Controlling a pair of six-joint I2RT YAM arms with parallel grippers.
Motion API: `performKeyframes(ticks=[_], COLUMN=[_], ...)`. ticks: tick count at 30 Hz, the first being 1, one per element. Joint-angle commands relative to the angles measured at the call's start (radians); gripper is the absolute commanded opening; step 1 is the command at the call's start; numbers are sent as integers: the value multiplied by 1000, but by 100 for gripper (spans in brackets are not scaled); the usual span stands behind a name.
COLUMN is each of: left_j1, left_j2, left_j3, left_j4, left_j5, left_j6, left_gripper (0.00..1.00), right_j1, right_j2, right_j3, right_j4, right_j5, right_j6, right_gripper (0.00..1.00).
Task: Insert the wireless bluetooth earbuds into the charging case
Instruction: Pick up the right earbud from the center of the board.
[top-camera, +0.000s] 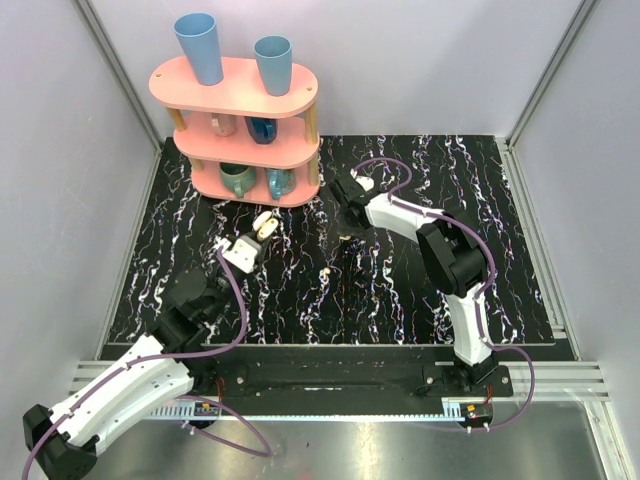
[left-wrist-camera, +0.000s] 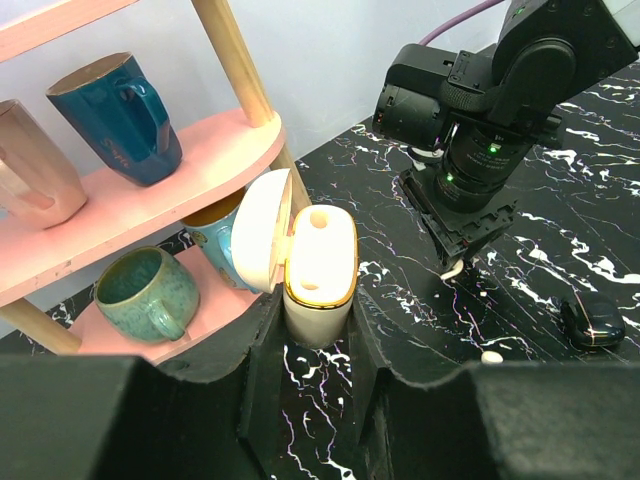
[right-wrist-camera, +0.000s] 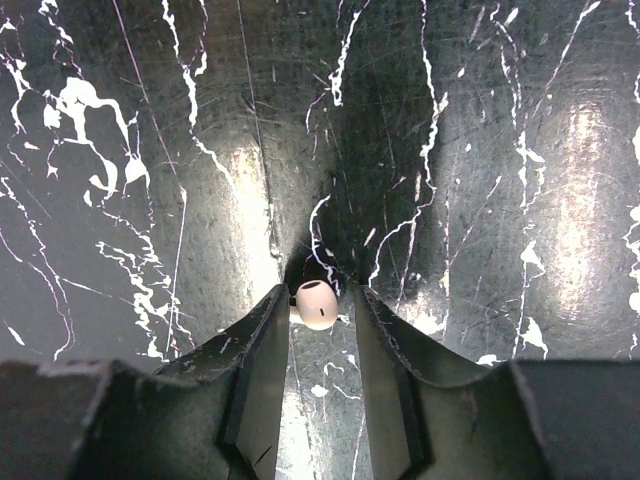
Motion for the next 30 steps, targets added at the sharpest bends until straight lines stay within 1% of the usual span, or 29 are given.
performKeyframes(ticks=[1,5,13,14,16,18,19,21,23,26,30], left_j1=[-3,-3,-3,-3,-3,-3,-5,-5,-3,-3,-3], left_j2=[-11,-9,-15,-18,-19,-15,-14,-11,-9,-5,14], left_j3=[4,6,6,4,6,7,9,9,10,15,47], left_j4=[34,36,25,27,25,25,24,22,22,25,-9], left_j5=[-30,-28,-33,-31,-31,-30,-30,-28,-27,-24,-14], left_j6=[-3,-5,-6,-5,-3,-5,-6,-8,-9,-9,-28], left_gripper=[0,0,0,0,0,0,0,0,0,0,0], right_j1=[21,25,24,24,24,25,24,24,24,28,45], right_j2=[8,12,28,29,31,34,34,26,15,-23,-138], right_j3=[23,21,29,30,35,36,36,35,32,27,6], right_j4=[-24,-27,-31,-31,-33,-31,-33,-28,-12,9,28], right_j5=[35,49,67,67,53,44,35,42,35,35,78], right_j6=[-1,-3,-13,-18,-27,-27,-36,-42,-75,-140,-237], right_gripper=[40,39,34,31,29,24,20,15,13,6,6])
